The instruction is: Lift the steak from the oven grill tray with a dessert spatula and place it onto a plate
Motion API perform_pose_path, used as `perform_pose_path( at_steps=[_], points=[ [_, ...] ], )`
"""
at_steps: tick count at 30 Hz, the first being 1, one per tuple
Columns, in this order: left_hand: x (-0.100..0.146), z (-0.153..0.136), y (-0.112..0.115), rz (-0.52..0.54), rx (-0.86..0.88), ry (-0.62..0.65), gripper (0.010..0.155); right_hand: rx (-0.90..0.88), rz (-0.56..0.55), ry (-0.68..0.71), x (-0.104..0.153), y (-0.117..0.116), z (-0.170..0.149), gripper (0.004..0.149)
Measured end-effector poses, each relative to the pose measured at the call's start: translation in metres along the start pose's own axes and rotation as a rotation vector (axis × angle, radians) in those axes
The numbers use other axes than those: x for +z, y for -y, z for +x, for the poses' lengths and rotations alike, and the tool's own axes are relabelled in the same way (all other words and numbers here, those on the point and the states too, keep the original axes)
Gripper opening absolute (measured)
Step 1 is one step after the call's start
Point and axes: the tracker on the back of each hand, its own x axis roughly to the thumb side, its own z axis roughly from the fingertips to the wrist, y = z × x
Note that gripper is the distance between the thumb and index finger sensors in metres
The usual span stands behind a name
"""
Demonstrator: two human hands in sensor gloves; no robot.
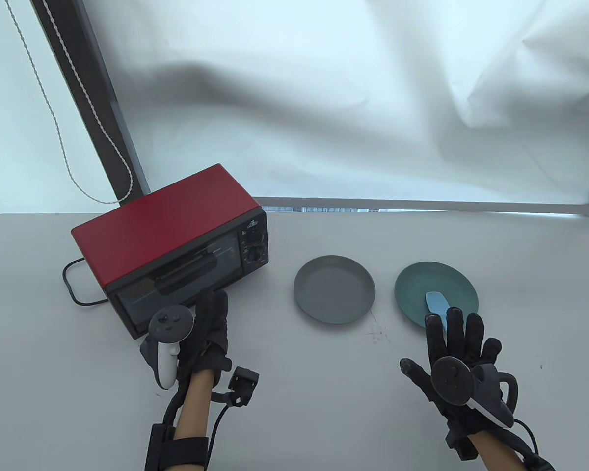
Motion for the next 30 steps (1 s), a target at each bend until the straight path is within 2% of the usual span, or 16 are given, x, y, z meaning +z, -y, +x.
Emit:
perform_pose_path(
  at_steps=[5, 16, 22, 25, 26, 30],
  points=[
    [-0.012, -0.006, -0.009, -0.070, 0.182, -0.018, 0.079, 0.000, 0.001, -0.006, 0.000, 0.001, 0.000, 0.093],
    [-0.034, -0.025, -0.024, -0.039, 0.393, -0.051, 0.073, -0.022, 0.011, -0.019, -0.003, 0.001, -0.002, 0.093],
    [-0.043, -0.027, -0.029, -0.065, 0.525, -0.031, 0.068, -0.032, 0.009, -0.025, -0.004, 0.002, -0.003, 0.093],
    [-0.046, -0.031, -0.028, -0.082, 0.647, -0.026, 0.064, -0.030, 0.011, -0.022, -0.004, 0.002, -0.002, 0.093],
    [-0.047, -0.033, -0.027, -0.076, 0.737, -0.024, 0.062, -0.027, 0.013, -0.019, -0.003, 0.002, -0.002, 0.093],
    [-0.048, -0.037, -0.030, -0.051, 0.906, -0.018, 0.058, -0.025, 0.012, -0.016, -0.003, 0.001, -0.001, 0.093]
  ],
)
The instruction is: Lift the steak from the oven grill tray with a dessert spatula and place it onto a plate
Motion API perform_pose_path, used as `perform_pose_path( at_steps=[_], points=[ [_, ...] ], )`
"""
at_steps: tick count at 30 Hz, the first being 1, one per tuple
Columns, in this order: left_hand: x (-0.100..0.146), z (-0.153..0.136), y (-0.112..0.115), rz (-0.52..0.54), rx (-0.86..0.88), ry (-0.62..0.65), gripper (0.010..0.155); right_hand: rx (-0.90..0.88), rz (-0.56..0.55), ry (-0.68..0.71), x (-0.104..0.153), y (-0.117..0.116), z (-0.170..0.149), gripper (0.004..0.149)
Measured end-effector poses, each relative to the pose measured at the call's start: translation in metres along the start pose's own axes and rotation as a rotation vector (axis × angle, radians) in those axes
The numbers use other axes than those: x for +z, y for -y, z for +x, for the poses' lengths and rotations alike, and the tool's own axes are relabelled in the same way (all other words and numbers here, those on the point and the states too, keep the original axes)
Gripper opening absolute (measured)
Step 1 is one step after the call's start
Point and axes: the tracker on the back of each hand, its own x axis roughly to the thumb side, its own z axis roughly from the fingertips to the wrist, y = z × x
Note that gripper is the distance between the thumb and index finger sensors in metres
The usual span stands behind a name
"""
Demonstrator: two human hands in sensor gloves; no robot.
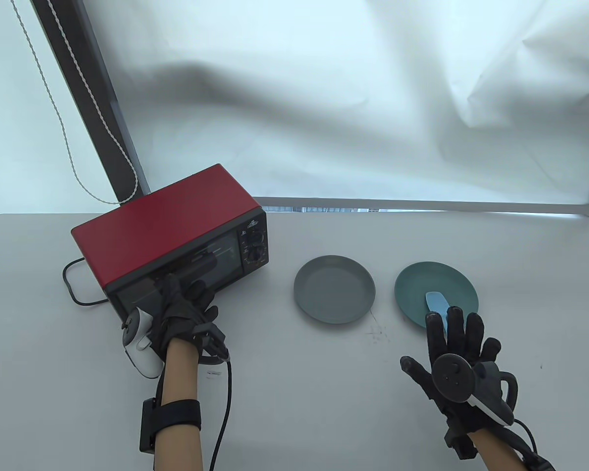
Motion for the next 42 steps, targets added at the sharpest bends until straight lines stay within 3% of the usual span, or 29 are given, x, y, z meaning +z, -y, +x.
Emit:
perform_pose_path(
  at_steps=[7, 17, 42],
  points=[
    [0.004, 0.002, -0.002, 0.104, 0.018, 0.019, 0.046, -0.005, 0.001, -0.001, 0.000, -0.001, 0.000, 0.092],
    [0.016, 0.001, 0.000, 0.229, -0.067, 0.006, 0.050, -0.014, -0.013, -0.001, 0.000, 0.001, -0.001, 0.092],
    [0.063, -0.041, -0.003, 0.228, -0.197, -0.148, 0.070, -0.032, -0.048, 0.030, 0.005, 0.003, -0.001, 0.091]
  ],
)
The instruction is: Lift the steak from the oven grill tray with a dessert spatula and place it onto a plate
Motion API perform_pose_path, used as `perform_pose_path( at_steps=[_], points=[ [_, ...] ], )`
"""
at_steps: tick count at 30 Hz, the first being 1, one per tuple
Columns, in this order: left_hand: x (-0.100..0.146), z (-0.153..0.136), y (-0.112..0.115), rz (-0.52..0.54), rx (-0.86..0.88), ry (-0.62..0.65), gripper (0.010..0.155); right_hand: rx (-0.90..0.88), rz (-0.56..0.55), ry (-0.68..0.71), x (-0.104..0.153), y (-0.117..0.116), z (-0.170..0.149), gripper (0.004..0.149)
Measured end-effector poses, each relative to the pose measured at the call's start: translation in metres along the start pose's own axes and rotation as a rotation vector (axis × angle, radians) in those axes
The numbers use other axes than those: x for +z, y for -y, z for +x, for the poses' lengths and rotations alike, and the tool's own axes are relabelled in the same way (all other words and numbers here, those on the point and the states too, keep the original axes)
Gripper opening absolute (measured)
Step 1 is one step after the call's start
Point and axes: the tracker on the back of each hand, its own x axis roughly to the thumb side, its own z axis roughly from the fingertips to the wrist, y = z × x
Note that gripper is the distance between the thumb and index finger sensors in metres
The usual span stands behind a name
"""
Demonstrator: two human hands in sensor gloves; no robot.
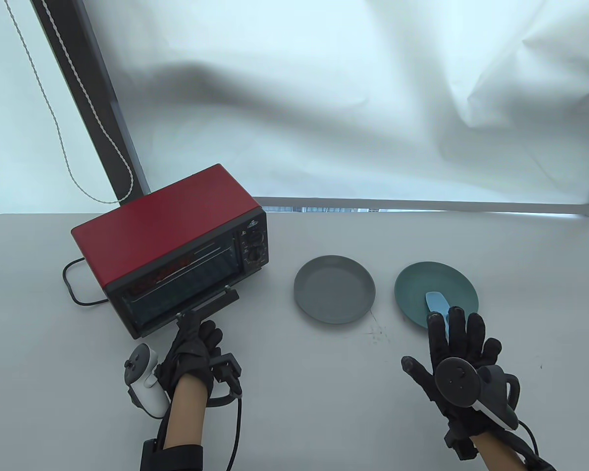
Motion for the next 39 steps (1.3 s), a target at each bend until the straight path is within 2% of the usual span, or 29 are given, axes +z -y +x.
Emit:
perform_pose_path(
  at_steps=[6, 9, 14, 20, 26, 33, 39],
  points=[
    [0.006, -0.011, -0.004, -0.056, 0.025, -0.055, 0.071, -0.008, 0.005, -0.002, 0.000, -0.001, 0.000, 0.091],
    [0.009, -0.018, -0.005, -0.066, 0.033, -0.088, 0.069, -0.015, 0.009, -0.002, 0.000, -0.001, 0.000, 0.091],
    [0.014, -0.028, -0.009, -0.147, 0.109, -0.158, 0.063, -0.009, 0.009, -0.003, 0.000, -0.001, 0.000, 0.091],
    [0.024, -0.037, -0.007, -0.175, 0.091, -0.211, 0.059, -0.020, -0.003, -0.009, 0.000, 0.002, -0.002, 0.091],
    [0.025, -0.044, 0.002, -0.262, 0.068, -0.253, 0.073, -0.019, -0.009, -0.002, 0.001, 0.002, -0.001, 0.090],
    [0.026, -0.040, 0.004, -0.312, 0.088, -0.231, 0.072, -0.024, -0.002, -0.005, 0.000, 0.003, -0.001, 0.091],
    [0.025, -0.026, 0.004, -0.355, 0.130, -0.156, 0.068, -0.020, 0.002, -0.009, 0.000, 0.003, -0.001, 0.091]
  ],
)
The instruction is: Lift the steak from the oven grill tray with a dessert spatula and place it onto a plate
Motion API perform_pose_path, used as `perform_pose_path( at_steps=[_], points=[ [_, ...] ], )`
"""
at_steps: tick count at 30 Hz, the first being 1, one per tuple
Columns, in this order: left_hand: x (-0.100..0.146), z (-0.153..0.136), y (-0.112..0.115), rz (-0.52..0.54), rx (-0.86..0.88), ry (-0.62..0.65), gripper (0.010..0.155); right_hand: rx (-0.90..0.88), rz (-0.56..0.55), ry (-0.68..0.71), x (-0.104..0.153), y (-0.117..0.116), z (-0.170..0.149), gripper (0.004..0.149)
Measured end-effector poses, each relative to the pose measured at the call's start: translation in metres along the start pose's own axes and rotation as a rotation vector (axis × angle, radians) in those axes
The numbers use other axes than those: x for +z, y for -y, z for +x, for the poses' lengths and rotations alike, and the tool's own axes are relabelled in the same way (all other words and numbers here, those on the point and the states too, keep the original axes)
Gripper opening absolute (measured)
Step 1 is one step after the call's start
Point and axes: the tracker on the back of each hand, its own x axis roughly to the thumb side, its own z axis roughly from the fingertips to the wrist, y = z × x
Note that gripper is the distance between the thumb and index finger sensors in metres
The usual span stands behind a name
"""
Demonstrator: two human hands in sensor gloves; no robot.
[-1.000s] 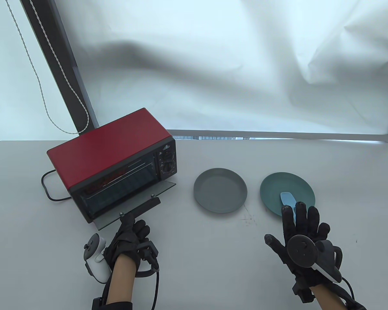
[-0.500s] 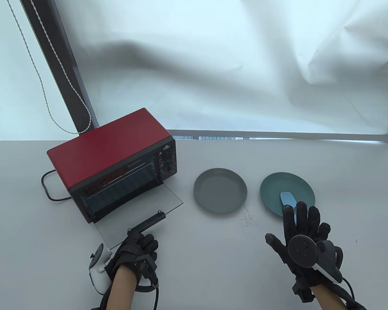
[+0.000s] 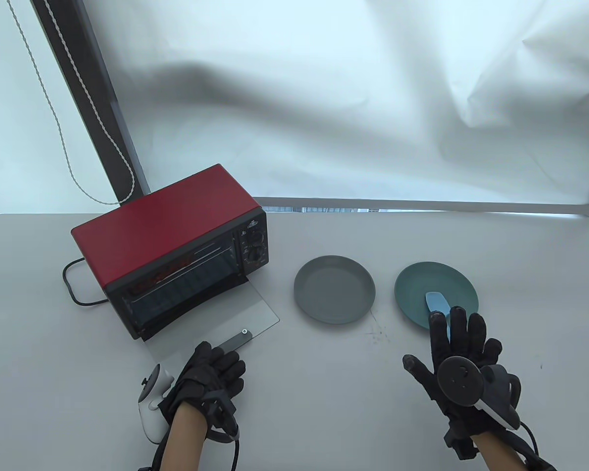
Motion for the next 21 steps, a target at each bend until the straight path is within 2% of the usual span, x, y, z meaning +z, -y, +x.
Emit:
perform_pose_path(
  at_steps=[14, 21],
  points=[
    [-0.013, 0.056, -0.003, 0.042, -0.017, 0.131, 0.068, 0.007, 0.038, 0.001, -0.001, 0.000, 0.001, 0.091],
    [-0.030, 0.067, -0.015, 0.097, 0.014, 0.139, 0.068, 0.008, 0.038, -0.001, -0.001, 0.000, 0.001, 0.091]
  ],
)
